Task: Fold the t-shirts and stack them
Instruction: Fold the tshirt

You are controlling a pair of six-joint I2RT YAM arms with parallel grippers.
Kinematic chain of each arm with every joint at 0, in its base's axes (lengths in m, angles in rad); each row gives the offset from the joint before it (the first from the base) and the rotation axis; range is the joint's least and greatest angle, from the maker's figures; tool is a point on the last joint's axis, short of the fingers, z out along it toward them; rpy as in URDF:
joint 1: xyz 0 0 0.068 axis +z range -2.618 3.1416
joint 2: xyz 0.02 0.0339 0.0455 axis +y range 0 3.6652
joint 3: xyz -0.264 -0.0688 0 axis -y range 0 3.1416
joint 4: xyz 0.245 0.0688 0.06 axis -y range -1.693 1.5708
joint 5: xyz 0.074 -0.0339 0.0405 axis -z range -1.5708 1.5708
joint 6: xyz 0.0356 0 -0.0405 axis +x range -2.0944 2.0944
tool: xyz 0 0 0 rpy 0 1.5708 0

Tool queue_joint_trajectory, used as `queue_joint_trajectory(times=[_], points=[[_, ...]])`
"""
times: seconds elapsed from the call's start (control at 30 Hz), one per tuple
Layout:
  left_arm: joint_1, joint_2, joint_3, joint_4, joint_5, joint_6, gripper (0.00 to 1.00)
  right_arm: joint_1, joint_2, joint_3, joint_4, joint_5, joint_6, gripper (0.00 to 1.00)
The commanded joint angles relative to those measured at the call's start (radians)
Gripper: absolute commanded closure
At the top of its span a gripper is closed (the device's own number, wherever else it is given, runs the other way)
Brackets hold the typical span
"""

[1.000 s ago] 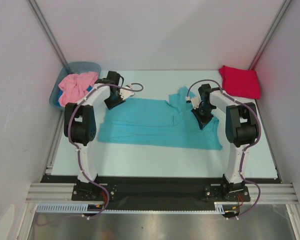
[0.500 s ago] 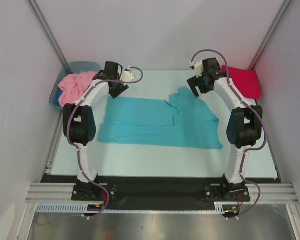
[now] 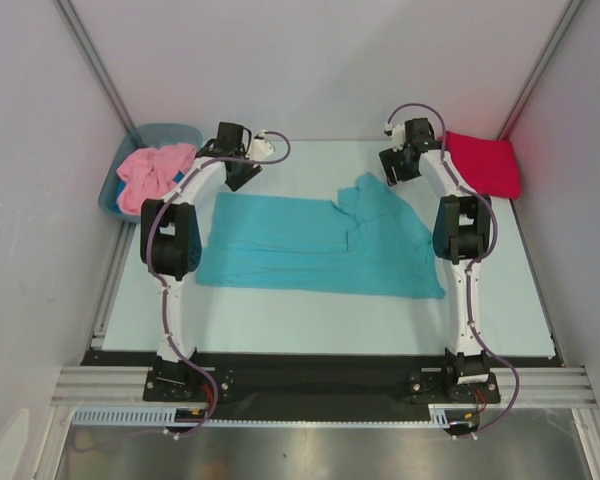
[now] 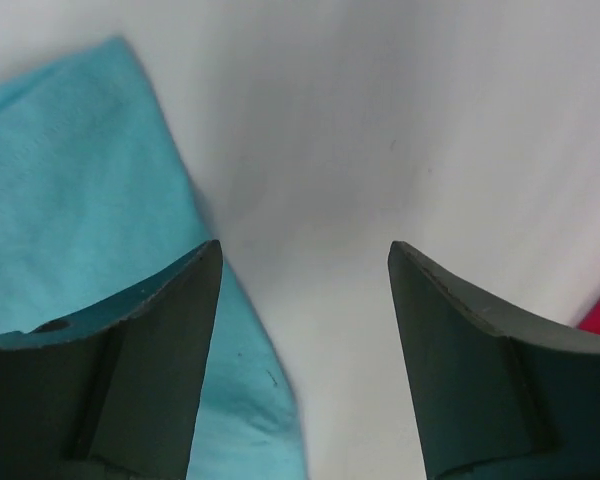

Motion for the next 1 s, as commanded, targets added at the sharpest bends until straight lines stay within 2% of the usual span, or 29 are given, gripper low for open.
queue_joint_trajectory(times=[0.0, 0.17, 0.3, 0.97], points=[[-0.013, -0.008, 0.045, 0.042, -0.008, -0.031, 0.41, 0.023, -0.005, 0.104, 0.048, -0.039, 0.014, 0.27], [-0.021, -0.005, 0.037, 0.069, -0.009, -0.038, 0.43, 0.037, 0.001, 0.142, 0.118, 0.007, 0.022, 0.27], [-0.024, 0.002, 0.019, 0.095, -0.012, -0.061, 0.48, 0.040, 0.010, 0.142, 0.157, -0.002, 0.057, 0.31], [-0.038, -0.041, -0.011, 0.117, -0.034, -0.073, 0.49, 0.126, 0.118, 0.175, 0.232, -0.044, 0.196, 0.34]])
